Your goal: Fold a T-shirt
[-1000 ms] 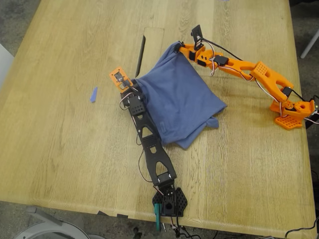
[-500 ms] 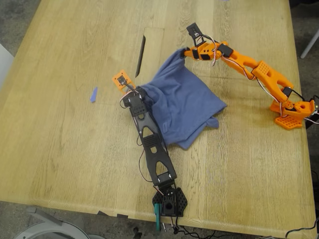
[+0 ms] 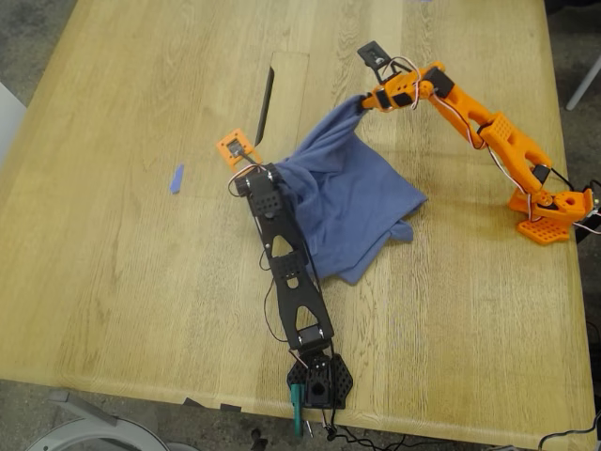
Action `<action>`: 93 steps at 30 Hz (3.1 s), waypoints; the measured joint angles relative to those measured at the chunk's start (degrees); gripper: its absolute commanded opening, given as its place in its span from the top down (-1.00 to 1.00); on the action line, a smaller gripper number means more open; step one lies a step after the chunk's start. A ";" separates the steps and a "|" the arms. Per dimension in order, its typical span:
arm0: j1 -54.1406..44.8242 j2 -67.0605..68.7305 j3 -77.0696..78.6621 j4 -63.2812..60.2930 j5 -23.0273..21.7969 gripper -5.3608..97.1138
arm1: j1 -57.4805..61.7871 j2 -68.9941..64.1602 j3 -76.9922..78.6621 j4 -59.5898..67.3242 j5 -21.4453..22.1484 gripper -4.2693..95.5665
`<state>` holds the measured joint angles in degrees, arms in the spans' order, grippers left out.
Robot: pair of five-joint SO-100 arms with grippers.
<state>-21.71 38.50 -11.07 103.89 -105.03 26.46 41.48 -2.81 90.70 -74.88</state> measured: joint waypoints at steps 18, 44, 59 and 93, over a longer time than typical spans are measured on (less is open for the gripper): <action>6.59 31.55 38.50 0.00 -1.05 0.90 | -6.94 21.97 25.31 6.06 1.14 0.91; 28.21 83.58 105.82 -15.73 -1.58 0.90 | -15.47 54.93 80.51 -8.96 1.49 0.91; 41.31 105.03 135.18 -30.32 -1.58 0.90 | -20.48 65.48 102.13 -21.80 1.67 0.91; 45.44 159.08 172.18 -31.46 1.76 0.90 | -29.00 93.87 138.69 -25.31 0.70 0.91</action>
<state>23.73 197.58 161.10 72.42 -103.27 -2.55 135.35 135.88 65.39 -74.18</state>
